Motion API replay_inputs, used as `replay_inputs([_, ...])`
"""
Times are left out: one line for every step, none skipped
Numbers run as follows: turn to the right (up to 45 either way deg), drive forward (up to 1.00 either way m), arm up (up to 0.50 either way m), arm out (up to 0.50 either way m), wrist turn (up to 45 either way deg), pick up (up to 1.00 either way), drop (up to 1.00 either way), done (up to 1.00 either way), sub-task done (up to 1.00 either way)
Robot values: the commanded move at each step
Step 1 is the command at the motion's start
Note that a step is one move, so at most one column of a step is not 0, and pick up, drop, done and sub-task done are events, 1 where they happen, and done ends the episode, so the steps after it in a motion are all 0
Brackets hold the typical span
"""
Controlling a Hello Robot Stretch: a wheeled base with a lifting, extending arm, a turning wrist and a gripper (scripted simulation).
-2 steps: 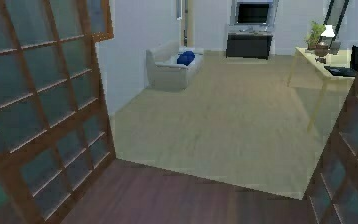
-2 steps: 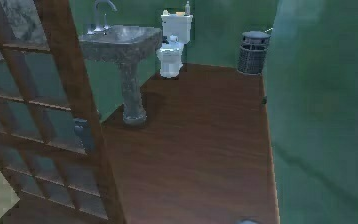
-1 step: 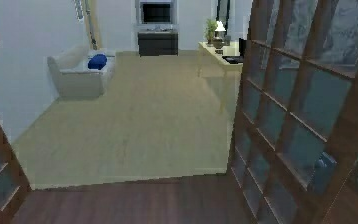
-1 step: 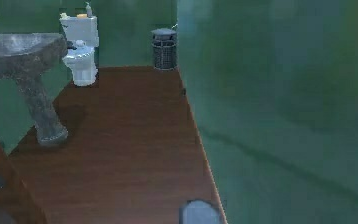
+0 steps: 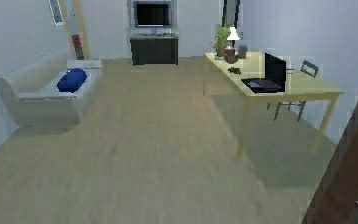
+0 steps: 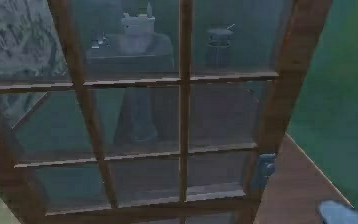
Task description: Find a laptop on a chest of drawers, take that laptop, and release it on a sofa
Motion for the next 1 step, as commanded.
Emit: replay_inputs([0.0, 1.0, 0.0, 0.0, 0.0, 0.0, 0.0, 0.0, 0.0])
